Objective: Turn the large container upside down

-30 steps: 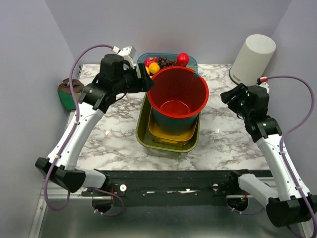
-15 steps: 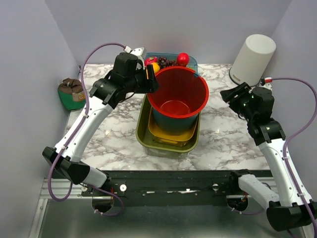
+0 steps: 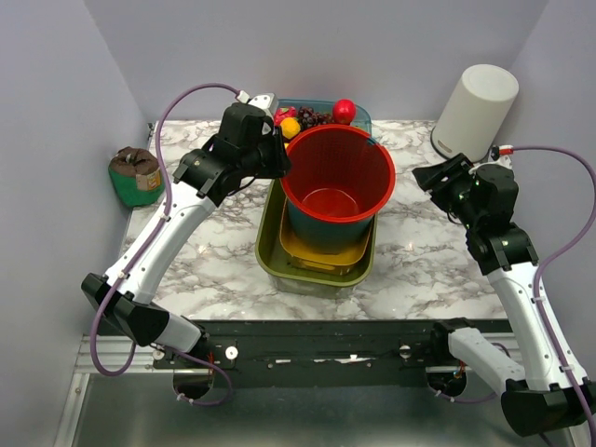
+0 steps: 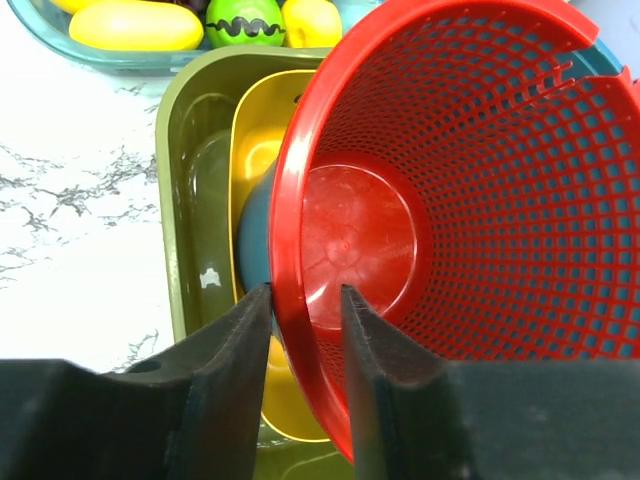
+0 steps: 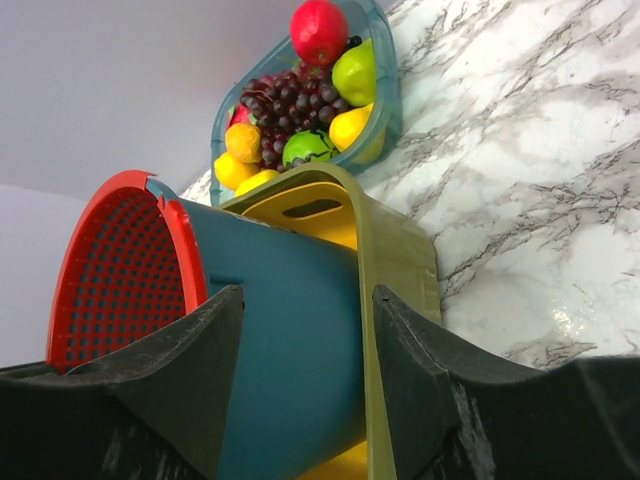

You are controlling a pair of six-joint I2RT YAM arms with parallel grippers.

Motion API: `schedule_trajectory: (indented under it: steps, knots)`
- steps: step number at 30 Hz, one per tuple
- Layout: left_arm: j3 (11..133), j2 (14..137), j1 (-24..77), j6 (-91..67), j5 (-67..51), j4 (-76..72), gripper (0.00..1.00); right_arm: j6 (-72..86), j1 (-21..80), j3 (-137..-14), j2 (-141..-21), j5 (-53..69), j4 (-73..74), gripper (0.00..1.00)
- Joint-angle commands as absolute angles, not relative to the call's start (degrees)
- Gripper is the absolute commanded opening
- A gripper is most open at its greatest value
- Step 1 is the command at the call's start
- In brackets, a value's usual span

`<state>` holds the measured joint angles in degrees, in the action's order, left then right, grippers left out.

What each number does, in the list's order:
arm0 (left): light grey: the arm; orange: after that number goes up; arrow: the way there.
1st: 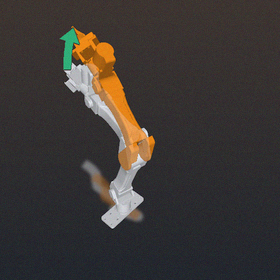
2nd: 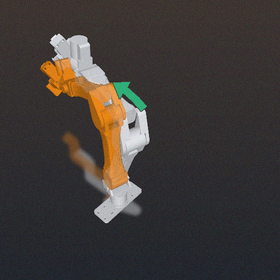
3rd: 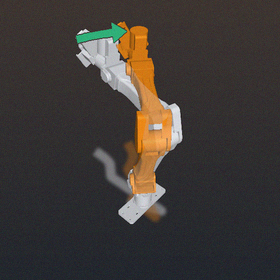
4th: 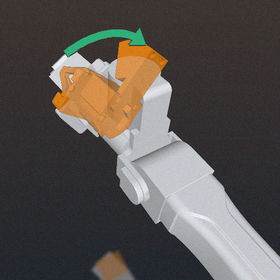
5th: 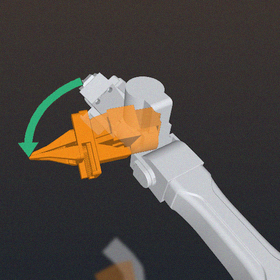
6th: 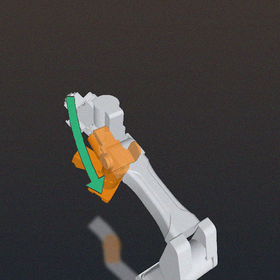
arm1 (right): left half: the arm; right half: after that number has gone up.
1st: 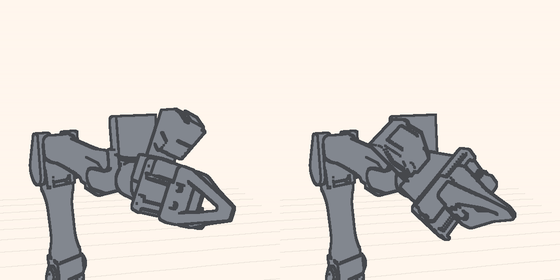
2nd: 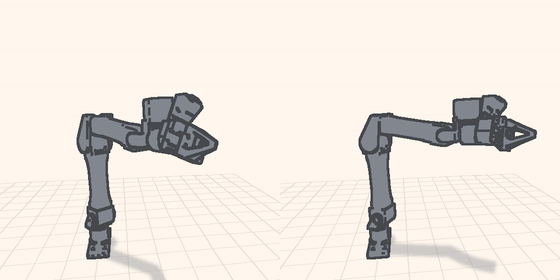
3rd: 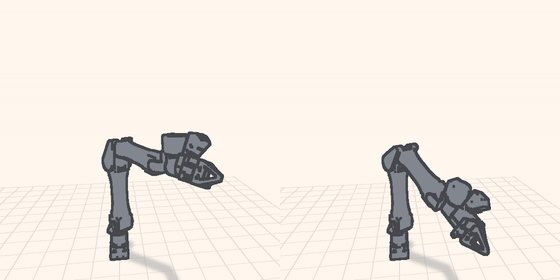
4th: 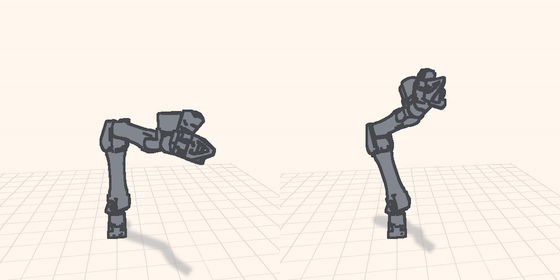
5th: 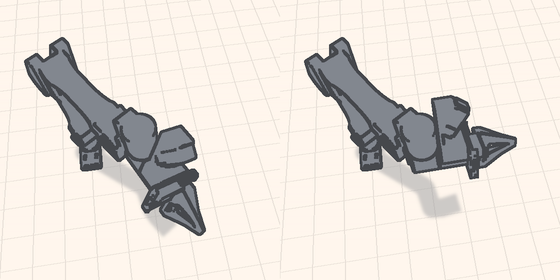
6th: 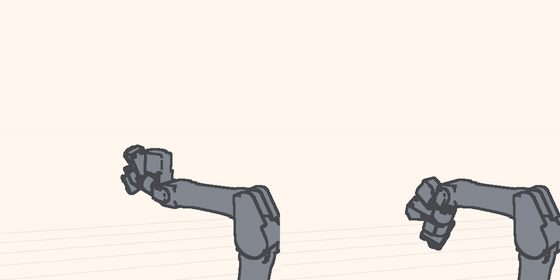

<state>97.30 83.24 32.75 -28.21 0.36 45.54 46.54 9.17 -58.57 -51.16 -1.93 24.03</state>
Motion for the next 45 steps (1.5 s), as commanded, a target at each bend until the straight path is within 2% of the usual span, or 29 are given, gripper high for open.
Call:
schedule_trajectory:
  steps: [1, 5, 7, 12, 22, 26, 34, 38, 43, 45]
  knots:
    - [96.5, 83.5, 33.75, -28.48, -1.75, 44.39, 0.34, 47.28, 9.23, -58.88, -50.63, -0.35, 23.64, 0.63]
    - [97.47, 84.11, 33.75, -28.74, -2.99, 44.56, 0.21, 47.9, 9.14, -58.71, -50.27, -0.35, 23.99, 0.63]
    - [98.17, 84.37, 33.75, -28.83, -2.64, 45.0, 0.12, 48.08, 9.14, -58.45, -50.19, -0.35, 23.91, 0.63]
    - [100.36, 84.38, 33.75, -28.92, -1.41, 46.23, 0.0, 48.6, 9.23, -58.45, -50.54, 1.4, 23.64, 0.63]
    - [103.97, 82.53, 33.66, -31.38, -1.84, 44.65, 0.0, 44.12, 9.23, -62.49, -48.61, 4.75, 26.01, 0.63]
    - [105.29, 82.44, 33.75, -32.17, -1.15, 44.56, 0.0, 45.69, 9.23, -62.32, -41.32, 3.6, 23.48, 0.69]
    - [108.81, 82.88, 33.49, -33.04, 1.4, 43.42, 0.0, 63.01, 9.23, -60.74, -37.01, 13.7, 17.06, 0.72]
    - [106.35, 81.3, 33.22, -34.71, 2.99, 40.44, 0.0, 67.49, 10.72, -60.04, -33.07, 13.28, 20.9, 0.72]
    - [102.22, 79.63, 33.13, -35.77, 4.83, 36.57, 0.0, 81.55, 11.07, -54.76, -24.53, 11.6, 21.45, 0.71]
    - [101.78, 79.54, 33.22, -35.95, 5.01, 35.43, 0.0, 83.14, 11.07, -58.06, -24.17, 11.43, 26.42, 0.71]
